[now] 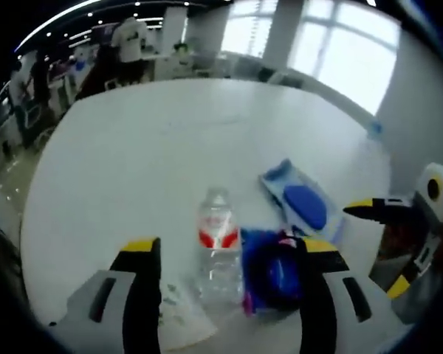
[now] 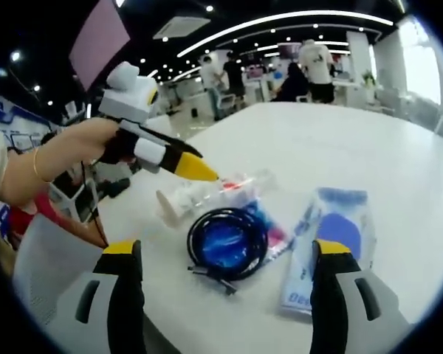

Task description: Arrange the tabletop items into an orderly group along one side of the table until the central work area is clear of visible clutter.

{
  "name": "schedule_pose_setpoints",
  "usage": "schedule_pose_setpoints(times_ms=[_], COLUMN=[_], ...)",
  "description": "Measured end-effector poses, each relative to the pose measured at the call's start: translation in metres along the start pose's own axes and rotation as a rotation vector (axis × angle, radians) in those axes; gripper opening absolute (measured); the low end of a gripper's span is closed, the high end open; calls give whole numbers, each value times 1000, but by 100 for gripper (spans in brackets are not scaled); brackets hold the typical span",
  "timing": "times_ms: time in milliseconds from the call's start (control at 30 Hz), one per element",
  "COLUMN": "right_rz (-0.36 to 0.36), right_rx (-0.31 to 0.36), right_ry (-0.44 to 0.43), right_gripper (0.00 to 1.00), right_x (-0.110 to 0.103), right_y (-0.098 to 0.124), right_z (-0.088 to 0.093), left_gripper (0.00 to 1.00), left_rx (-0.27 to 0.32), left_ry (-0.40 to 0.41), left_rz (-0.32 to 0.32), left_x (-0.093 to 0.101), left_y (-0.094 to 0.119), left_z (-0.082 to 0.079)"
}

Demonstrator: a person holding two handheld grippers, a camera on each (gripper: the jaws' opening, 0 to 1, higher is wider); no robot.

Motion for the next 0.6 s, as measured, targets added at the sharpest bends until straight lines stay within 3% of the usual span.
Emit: schedule_pose_setpoints(times_ms=[133, 233, 333, 400, 500, 600], right_rz=[-2, -7, -12, -10, 5, 15], right_rx=[-15, -22, -26, -31, -53, -64], right_ry=[1, 6, 9, 17, 27, 22], right_gripper=[94, 94, 93, 93, 93, 92], right_x=[-1, -3, -4, -5, -3, -3], right_y=[-1, -1, -2, -2, -1, -2], right_z=[2, 2, 2, 2, 4, 5], left_gripper=[67, 64, 64, 61, 60, 59], left_rx=[-34, -125, -151, -206, -220, -310], left_ry=[23, 43, 45, 36, 41, 70], left_rz=[8, -21, -32, -52, -64, -67], left_x=[1, 1, 2, 2, 3, 2], left_y=[-8, -15, -22, -26, -35, -39], left_z=[-3, -4, -8, -9, -12, -11])
Point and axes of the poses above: the point that each gripper's makers call its tool centre point, and the gripper's own axes: y roughly backward along the fingers, x roughly to its right, z roughly out of its underside, the point moved 9 cm from there along y, roughly backward along the fingers, and after that the axes turned 3 degrees about y, right-handed, at the moved point
